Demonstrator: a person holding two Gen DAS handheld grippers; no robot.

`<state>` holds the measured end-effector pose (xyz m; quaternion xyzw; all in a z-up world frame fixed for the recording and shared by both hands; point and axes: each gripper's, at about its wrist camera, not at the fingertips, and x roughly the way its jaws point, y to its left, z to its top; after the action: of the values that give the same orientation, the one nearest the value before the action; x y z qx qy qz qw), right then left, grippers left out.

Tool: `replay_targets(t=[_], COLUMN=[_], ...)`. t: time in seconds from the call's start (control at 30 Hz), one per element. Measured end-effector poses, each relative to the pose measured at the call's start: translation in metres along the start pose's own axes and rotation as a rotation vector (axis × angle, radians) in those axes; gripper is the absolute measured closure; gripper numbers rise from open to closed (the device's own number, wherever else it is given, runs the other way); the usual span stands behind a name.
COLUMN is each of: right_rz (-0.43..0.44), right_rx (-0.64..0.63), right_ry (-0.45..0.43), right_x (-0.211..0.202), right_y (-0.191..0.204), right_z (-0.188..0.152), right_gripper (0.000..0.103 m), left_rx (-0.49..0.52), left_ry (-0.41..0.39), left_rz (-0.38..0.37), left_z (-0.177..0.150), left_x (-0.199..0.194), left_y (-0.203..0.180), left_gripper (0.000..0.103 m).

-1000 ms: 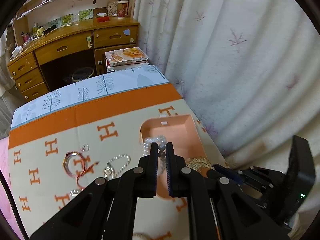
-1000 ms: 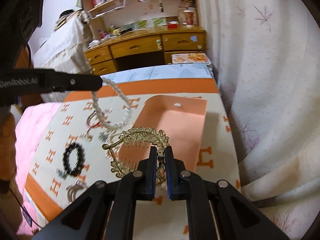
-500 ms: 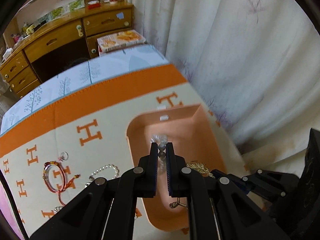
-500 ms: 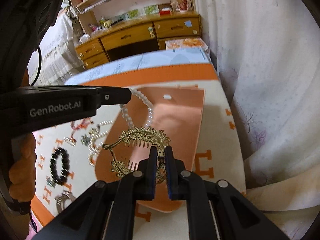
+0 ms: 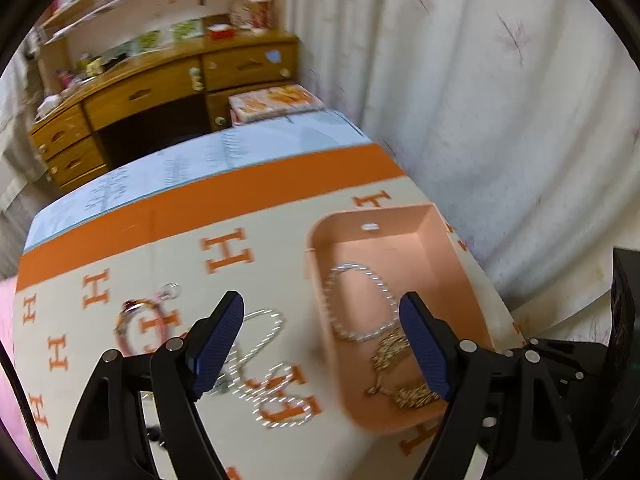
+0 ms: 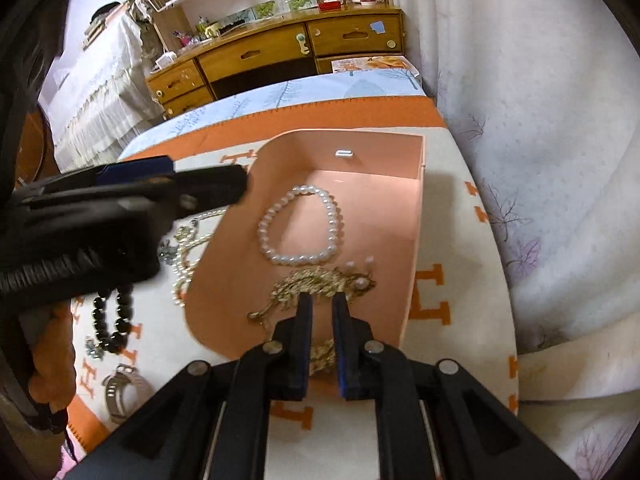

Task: Organize jewelry
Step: 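Carry the gold comb into the peach tray while the left gripper drops pearls there, then grasp the white-band watch with the right gripper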

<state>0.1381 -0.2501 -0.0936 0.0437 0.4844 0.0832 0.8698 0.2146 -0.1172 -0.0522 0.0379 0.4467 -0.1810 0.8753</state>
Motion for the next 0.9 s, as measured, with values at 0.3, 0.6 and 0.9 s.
replay_targets(t=[0.3,0.6,0.9], right_rz=[0.024,0.129,0.203], right_rx=[-0.089,-0.132,-0.235], right_ry=[-0.054,-0.111,-0.074], right_x=[-0.031,-0.072,-0.07], right_y=[0.033,0.07,0.118], right_z=[-0.015,-0.025,-0.038], right_gripper=[0.093,0.093,0.093], left_rx=[-0.041,-0.15,-0.274], left_ry=[-0.047,-0.107,-0.149], left_rz=[0.099,0.135,0.21], left_z=[-0.041,-0.085,-0.134], left_x=[-0.057,-0.13,-0.169], left_y=[0.043,0.078,0.111], left_gripper=[0.024,0.024,0.016])
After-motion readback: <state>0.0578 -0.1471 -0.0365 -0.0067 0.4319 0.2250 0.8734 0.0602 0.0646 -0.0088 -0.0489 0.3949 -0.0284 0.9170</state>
